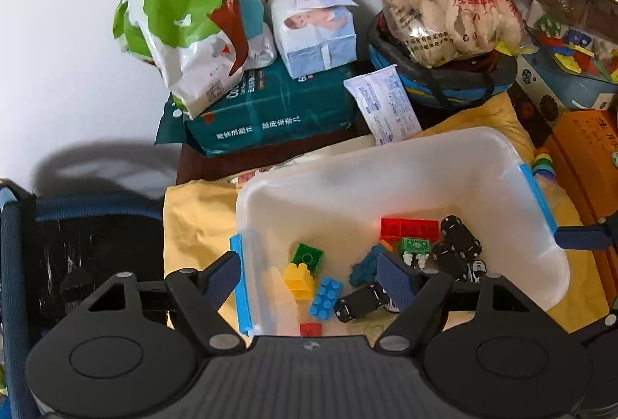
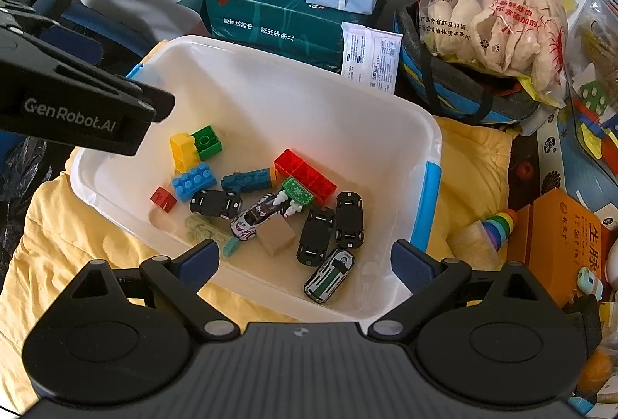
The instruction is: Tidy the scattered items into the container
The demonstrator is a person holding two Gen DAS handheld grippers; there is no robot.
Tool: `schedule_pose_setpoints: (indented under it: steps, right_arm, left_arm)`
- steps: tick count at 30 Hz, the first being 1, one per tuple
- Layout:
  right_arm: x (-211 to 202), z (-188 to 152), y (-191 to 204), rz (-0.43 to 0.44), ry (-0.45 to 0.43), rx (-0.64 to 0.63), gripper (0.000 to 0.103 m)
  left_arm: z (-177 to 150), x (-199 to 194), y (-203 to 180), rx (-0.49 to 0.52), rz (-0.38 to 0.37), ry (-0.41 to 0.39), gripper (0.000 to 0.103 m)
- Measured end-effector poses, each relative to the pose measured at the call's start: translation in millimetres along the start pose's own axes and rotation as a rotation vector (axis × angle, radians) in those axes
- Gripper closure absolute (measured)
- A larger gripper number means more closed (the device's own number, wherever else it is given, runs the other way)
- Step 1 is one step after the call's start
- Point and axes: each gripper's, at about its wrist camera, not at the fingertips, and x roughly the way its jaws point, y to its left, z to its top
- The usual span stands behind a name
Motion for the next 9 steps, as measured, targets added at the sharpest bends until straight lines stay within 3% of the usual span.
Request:
schedule_pose_setpoints:
  steps: [9]
  right_arm:
    - [-0.6,0.7,-1.9,-0.005,-0.004,-0.005,0.005]
  left_arm:
    - [-2.2,4.3,-0.1,-0.001,0.059,0.016,0.022]
